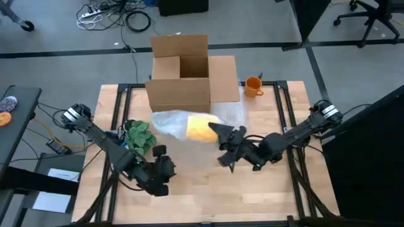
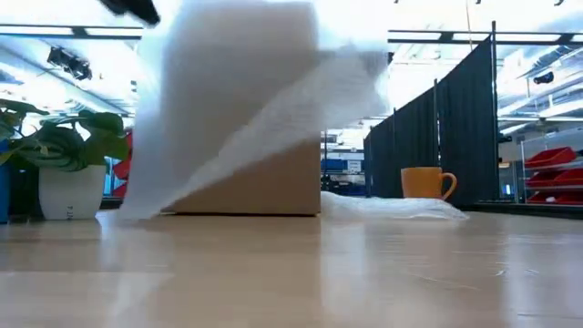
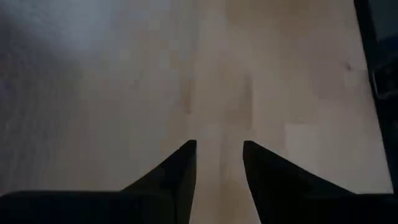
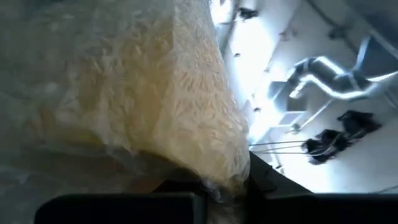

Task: Wrap mug
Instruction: Wrap the yellow mug with the bubble wrap

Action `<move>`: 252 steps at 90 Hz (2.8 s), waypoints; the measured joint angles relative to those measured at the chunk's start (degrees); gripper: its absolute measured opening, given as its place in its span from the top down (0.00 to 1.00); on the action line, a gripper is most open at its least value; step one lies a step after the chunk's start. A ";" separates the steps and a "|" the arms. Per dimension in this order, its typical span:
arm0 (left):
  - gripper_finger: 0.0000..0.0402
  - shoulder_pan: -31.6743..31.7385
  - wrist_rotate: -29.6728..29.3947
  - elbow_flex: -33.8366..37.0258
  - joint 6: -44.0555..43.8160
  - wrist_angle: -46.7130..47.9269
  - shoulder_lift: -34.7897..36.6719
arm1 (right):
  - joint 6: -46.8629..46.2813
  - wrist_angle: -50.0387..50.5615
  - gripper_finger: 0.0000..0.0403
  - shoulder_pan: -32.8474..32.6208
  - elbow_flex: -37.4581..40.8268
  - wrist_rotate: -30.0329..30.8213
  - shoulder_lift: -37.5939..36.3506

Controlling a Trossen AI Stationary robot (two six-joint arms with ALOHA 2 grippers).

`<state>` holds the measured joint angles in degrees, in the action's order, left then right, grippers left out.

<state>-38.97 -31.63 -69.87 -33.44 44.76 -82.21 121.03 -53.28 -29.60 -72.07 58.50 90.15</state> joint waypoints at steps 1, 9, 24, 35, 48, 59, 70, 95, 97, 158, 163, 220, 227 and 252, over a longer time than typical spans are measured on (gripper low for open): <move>0.71 -0.18 -0.37 -0.18 -0.01 0.21 0.14 | 0.04 0.39 0.97 -0.15 -0.29 -0.01 0.00; 0.71 -1.00 -1.34 -0.76 0.10 0.11 0.77 | 0.06 2.64 0.97 -1.13 -1.74 0.03 0.54; 0.71 -2.85 -1.50 -2.15 0.16 0.83 1.07 | -0.87 5.11 0.97 -2.36 -1.77 0.82 3.71; 0.71 -4.88 -1.76 -6.21 -1.32 7.03 1.08 | -2.63 4.70 0.97 -4.03 -1.81 0.64 5.68; 0.71 -7.99 -4.36 -12.44 -6.88 17.96 1.18 | -6.32 4.87 0.97 -7.36 -3.25 1.09 7.45; 0.71 -10.63 -7.16 -16.56 -10.33 25.21 1.18 | -15.19 3.71 0.97 -8.95 -3.54 1.15 7.41; 0.71 -11.58 -8.86 -19.85 -13.25 32.56 1.18 | -17.78 3.11 0.97 -8.79 -3.54 3.02 7.41; 0.71 -11.73 -17.24 -19.51 -22.19 44.74 1.40 | -23.30 -0.68 0.97 -7.63 -5.60 8.68 7.28; 0.71 -11.72 -17.56 -18.87 -22.29 44.58 1.39 | -24.42 -0.91 0.97 -6.88 -5.17 9.28 7.16; 0.71 -10.82 -13.71 16.20 -31.79 19.28 0.87 | -64.32 13.14 0.97 9.25 23.03 10.91 7.21; 0.71 -10.50 -13.69 16.66 -31.84 18.66 0.87 | -67.85 16.72 0.97 10.28 25.15 10.68 7.21; 0.71 2.43 -18.19 16.75 0.12 -13.34 0.48 | -53.78 17.83 0.97 9.71 34.93 -1.71 9.18; 0.71 4.54 -16.89 16.75 6.35 -21.28 -0.62 | -53.08 12.66 0.97 10.55 35.03 -1.57 9.08; 0.71 9.21 -2.11 16.77 24.69 -59.92 -15.63 | -53.26 6.07 0.96 13.98 35.06 -2.95 8.76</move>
<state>-29.76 -33.74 -53.10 -8.75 -15.16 -97.84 67.77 -47.21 -15.62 -37.01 55.55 98.91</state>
